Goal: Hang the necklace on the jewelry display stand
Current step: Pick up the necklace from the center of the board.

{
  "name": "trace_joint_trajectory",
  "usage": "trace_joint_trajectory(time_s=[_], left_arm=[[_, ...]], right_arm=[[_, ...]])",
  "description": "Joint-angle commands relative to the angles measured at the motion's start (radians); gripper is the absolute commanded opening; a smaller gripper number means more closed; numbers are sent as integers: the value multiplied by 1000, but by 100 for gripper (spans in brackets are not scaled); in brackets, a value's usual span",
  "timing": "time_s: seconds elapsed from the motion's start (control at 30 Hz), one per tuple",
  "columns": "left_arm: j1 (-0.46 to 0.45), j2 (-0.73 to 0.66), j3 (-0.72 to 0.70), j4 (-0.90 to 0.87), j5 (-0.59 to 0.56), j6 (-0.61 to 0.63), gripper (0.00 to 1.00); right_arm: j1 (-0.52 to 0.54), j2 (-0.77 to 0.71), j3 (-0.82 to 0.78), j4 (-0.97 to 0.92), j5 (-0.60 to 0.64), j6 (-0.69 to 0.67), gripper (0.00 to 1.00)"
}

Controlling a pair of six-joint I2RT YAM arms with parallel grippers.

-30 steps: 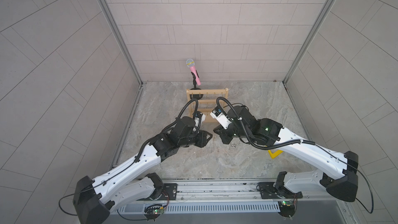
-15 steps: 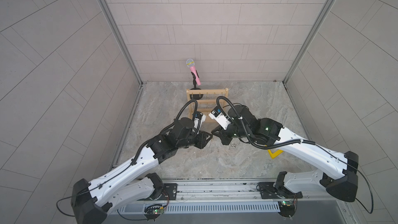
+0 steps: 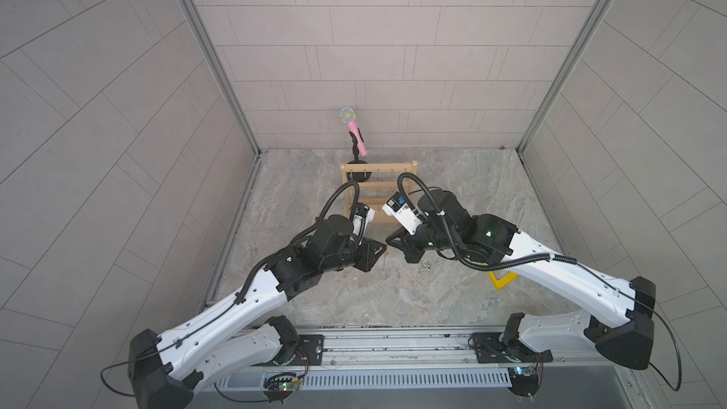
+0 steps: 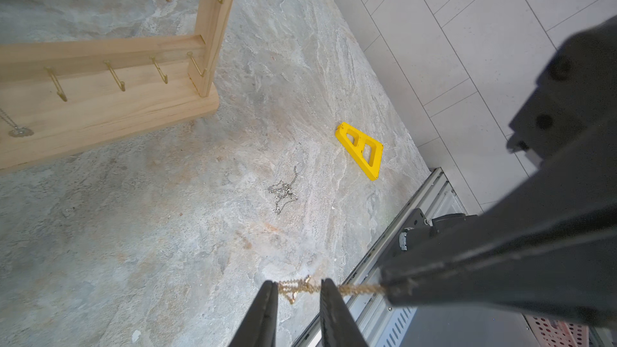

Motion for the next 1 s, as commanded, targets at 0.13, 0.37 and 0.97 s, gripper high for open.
trace_joint_trajectory(time_s=[0.13, 0.37, 0.97], left_arm=[[-8, -11, 39, -30, -7, 34, 28], [-9, 10, 55, -34, -20, 37, 25], [-8, 2, 11, -54, -70, 47, 34]], right_arm=[[-7, 1, 45, 36, -61, 15, 0], [-7, 12, 49, 53, -125, 22, 0], [-35, -38, 47, 86, -70, 67, 0]])
